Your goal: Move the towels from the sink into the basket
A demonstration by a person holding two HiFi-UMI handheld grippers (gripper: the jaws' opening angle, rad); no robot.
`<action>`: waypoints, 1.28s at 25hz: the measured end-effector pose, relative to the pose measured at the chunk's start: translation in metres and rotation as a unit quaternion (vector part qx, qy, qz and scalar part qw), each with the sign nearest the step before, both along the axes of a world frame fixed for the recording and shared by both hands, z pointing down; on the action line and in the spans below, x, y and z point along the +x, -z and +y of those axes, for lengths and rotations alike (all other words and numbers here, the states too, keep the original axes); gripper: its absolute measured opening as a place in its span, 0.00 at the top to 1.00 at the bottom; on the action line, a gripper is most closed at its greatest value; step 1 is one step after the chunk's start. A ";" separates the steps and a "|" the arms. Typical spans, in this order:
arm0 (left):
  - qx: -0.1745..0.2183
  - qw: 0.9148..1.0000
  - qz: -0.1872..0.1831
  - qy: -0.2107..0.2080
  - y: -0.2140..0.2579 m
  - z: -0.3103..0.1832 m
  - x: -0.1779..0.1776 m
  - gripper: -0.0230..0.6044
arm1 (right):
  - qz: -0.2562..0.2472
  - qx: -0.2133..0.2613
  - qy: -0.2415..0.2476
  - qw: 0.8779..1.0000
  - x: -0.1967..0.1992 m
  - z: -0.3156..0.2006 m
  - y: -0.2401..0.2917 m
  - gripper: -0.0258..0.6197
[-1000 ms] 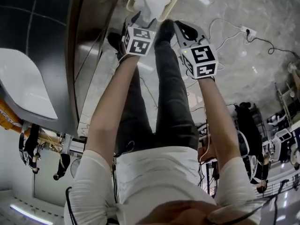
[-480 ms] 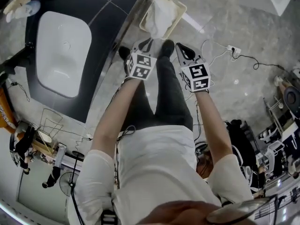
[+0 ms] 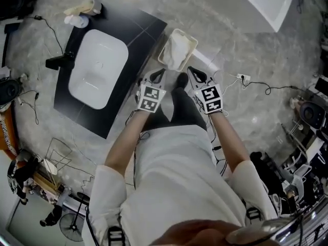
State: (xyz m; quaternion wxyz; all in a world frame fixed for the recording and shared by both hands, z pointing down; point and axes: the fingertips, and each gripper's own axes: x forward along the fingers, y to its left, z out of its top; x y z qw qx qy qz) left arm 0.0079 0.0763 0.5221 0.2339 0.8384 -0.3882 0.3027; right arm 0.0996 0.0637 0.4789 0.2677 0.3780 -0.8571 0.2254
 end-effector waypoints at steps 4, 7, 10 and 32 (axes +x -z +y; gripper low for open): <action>0.043 0.999 0.033 -0.001 0.077 0.007 -0.005 0.95 | -0.008 0.046 0.006 0.999 -0.014 0.006 0.065 0.96; 0.091 0.994 0.061 -0.004 0.137 0.005 -0.011 0.95 | -0.016 0.085 0.003 0.996 -0.023 0.009 0.106 0.96; 0.136 0.987 0.086 0.001 0.183 0.003 -0.028 0.95 | -0.019 0.109 -0.002 0.994 -0.030 0.011 0.135 0.96; 0.204 0.965 0.148 0.078 0.298 0.022 -0.107 0.95 | -0.069 0.229 -0.013 0.971 -0.033 0.024 0.273 0.96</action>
